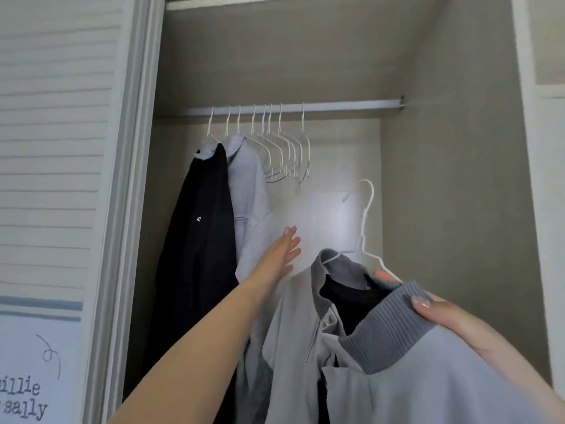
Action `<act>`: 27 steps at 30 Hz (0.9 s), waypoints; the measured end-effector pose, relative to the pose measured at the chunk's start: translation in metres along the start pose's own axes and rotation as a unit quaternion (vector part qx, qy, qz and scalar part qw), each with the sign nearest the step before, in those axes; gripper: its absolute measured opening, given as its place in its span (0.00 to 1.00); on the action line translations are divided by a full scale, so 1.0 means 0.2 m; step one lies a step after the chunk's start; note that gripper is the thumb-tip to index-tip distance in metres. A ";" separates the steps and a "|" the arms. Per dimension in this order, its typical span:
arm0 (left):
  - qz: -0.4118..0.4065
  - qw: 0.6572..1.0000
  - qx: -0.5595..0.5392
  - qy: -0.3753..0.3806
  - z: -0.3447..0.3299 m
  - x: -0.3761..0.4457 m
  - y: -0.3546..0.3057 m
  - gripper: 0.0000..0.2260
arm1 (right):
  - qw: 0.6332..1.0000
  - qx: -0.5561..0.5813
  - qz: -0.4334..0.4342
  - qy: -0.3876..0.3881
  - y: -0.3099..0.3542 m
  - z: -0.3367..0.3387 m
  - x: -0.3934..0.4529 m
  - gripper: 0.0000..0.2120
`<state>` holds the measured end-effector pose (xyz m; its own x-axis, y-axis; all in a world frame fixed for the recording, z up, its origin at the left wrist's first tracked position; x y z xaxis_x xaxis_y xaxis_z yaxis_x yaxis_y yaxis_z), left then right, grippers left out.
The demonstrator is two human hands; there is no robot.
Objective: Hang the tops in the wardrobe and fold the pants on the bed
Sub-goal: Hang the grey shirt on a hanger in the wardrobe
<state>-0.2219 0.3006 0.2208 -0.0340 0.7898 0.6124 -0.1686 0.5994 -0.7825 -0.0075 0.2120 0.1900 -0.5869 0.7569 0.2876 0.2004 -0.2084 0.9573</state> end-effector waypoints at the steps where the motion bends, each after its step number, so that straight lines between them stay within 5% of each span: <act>1: 0.009 1.000 -0.015 -0.002 -0.02 0.04 0.02 0.27 | 0.998 0.064 0.009 -0.004 -0.03 -0.01 -0.01 0.20; 5: 0.077 0.994 -0.057 -0.056 -0.02 0.15 0.14 0.37 | 0.991 0.125 0.044 0.011 -0.07 -0.04 0.05 0.14; 10: 0.011 0.960 0.083 -0.267 0.28 0.11 0.15 0.32 | 0.994 0.087 0.064 -0.032 -0.16 -0.04 0.23 0.17; 14: 0.034 0.933 0.204 -0.296 0.53 0.10 0.19 0.31 | 0.995 -0.004 0.094 -0.011 -0.15 -0.10 0.37 0.19; 19: -0.025 0.960 0.123 -0.252 0.57 0.18 0.12 0.18 | 0.992 -0.046 0.115 0.017 -0.07 -0.26 0.60 0.17; 23: -0.012 0.982 -0.039 -0.186 0.54 0.37 0.04 0.29 | 0.987 -0.067 0.131 0.064 0.04 -0.41 0.80 0.16; 27: -0.090 0.966 0.010 -0.244 0.70 0.55 -0.12 0.31 | 0.984 -0.049 0.151 0.082 0.13 -0.47 1.02 0.19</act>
<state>-0.3594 0.3540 0.3230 -0.4610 0.5151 0.7226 -0.2334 0.7152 -0.6588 -0.1962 0.3032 0.2760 -0.6317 0.5430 0.5533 0.3142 -0.4732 0.8230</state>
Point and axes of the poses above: each hand's wrist, its own x-axis towards the middle knuckle, its own z-axis out of the back of the hand, y = z × x, the point moved 8 cm from there along x, towards the middle knuckle, and after that the axes turned 6 degrees about -z, right-handed, at the moved point
